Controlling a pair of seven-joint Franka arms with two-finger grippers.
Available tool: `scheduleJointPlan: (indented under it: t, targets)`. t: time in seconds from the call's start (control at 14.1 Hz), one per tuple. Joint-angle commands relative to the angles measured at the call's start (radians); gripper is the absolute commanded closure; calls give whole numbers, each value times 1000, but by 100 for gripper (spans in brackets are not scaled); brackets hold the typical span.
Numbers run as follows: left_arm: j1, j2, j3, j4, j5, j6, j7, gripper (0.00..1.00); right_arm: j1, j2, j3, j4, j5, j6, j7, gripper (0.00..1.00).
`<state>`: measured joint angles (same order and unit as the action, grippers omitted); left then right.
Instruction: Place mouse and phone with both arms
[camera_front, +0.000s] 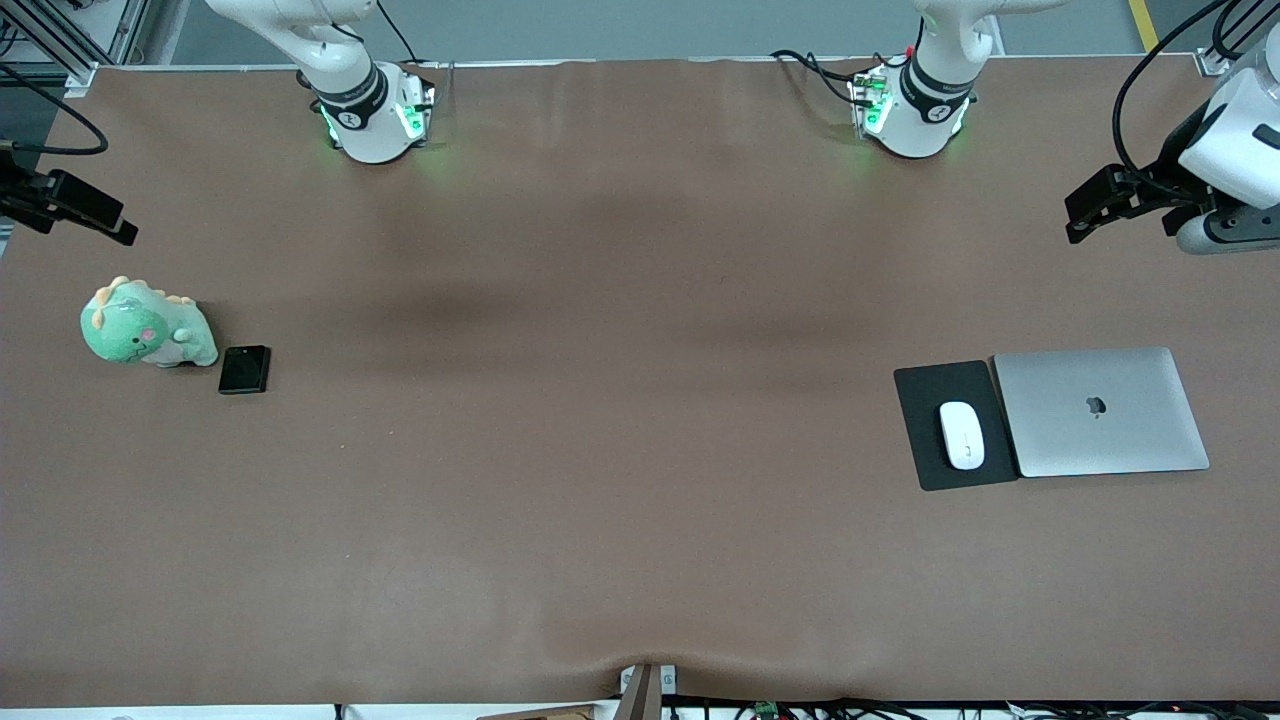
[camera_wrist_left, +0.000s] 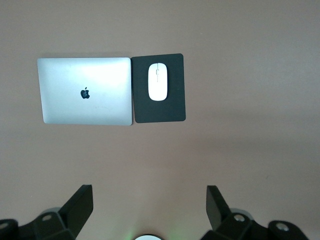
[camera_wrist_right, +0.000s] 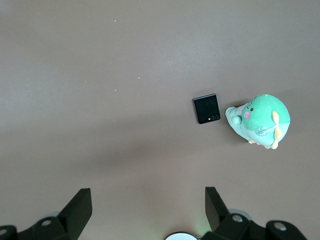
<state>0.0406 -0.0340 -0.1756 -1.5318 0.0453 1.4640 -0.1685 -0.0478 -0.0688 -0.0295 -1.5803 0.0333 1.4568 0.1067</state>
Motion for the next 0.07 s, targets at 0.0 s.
scheduleJointPlan:
  t: [0.0]
  targets:
    - [4,6,2,22,-18,-24,7,0,-9,0,5,10,-3,-13,-4,0]
